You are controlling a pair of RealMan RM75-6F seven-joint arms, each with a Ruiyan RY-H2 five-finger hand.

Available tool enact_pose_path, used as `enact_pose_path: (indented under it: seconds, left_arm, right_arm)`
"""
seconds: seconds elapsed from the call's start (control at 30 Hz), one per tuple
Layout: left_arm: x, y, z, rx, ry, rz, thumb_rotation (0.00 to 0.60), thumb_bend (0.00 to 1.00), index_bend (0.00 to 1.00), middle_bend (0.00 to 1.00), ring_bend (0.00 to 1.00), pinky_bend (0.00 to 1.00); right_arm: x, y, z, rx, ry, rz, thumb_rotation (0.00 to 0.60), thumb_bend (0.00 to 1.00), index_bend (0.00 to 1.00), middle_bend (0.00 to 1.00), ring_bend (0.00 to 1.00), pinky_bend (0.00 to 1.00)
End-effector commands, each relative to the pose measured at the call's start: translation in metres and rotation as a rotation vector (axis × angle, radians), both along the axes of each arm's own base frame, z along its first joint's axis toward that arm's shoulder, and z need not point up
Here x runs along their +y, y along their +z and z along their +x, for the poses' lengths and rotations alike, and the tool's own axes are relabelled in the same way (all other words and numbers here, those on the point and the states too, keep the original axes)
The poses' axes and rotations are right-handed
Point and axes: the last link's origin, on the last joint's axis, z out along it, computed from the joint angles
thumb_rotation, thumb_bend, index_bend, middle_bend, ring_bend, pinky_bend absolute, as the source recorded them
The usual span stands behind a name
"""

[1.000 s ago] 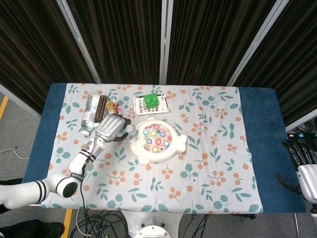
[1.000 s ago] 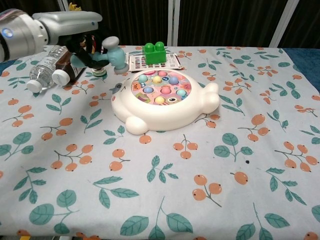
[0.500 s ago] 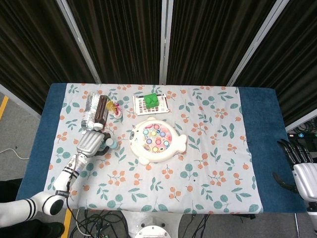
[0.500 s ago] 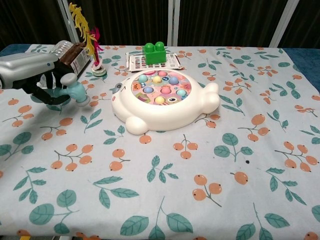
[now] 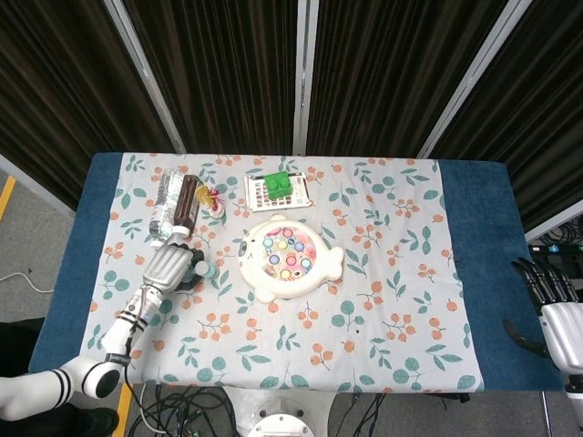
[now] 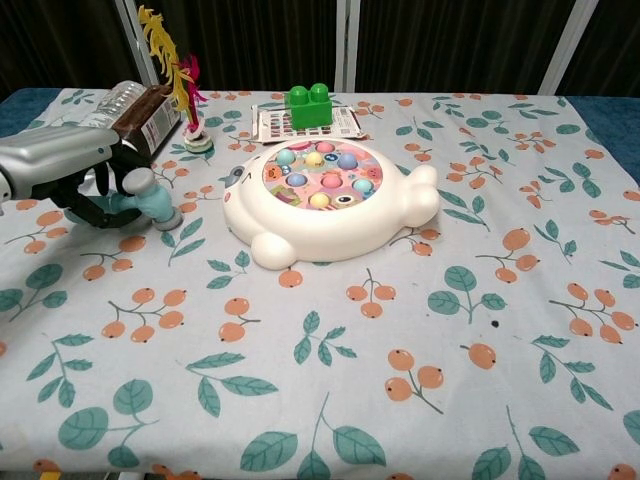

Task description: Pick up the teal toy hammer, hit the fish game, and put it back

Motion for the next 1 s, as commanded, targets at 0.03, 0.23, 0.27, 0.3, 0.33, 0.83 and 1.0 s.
enact_pose_path:
  seconds: [0.03,0.23,0.27,0.3,0.33,0.83,1.0]
  left_arm:
    - [-0.001,-0.001,-0.001,-0.002,0.003,-0.003,0.6,0.33,0.46,0.49,0.39,0.43]
    - [-0.003,0.0,-0.002,-0.006,0.013,-0.002,0.6,0.3,0.43,0.47,0.38,0.42]
    - [-0.003,0.0,-0.002,-0.005,0.012,-0.004,0.6,0.29,0.43,0.47,0.38,0.42]
    - [-0.003,0.0,-0.002,-0.003,0.012,-0.007,0.6,0.29,0.42,0.46,0.37,0.42]
    - [-0.004,0.0,-0.002,-0.002,0.012,-0.008,0.6,0.28,0.41,0.45,0.36,0.41]
    - [-0.015,0.041,0.004,-0.14,-0.002,0.112,0.6,0.16,0.23,0.32,0.25,0.37]
    - [-0.025,0.101,-0.022,-0.175,0.052,0.294,0.6,0.14,0.24,0.32,0.23,0.29]
  right_arm:
    - [0.0,0.0,0.0,0.001,0.0,-0.001,0.6,0.18,0.0,0.07,0.0,0.0]
    - [0.001,0.0,0.001,0.0,0.0,-0.002,0.6,0.18,0.0,0.07,0.0,0.0]
    - [0.001,0.0,0.001,0.0,0.0,-0.002,0.6,0.18,0.0,0.07,0.0,0.0]
    - [0.001,0.0,0.001,0.0,0.0,-0.002,0.6,0.18,0.0,0.07,0.0,0.0]
    - [0.001,0.0,0.001,0.0,0.001,-0.002,0.6,0.18,0.0,0.07,0.0,0.0]
    - [0.0,0.002,0.001,0.003,0.002,0.0,0.6,0.18,0.0,0.07,0.0,0.0]
    - [-0.004,-0.001,0.0,0.0,0.001,0.026,0.6,0.18,0.0,0.07,0.0,0.0]
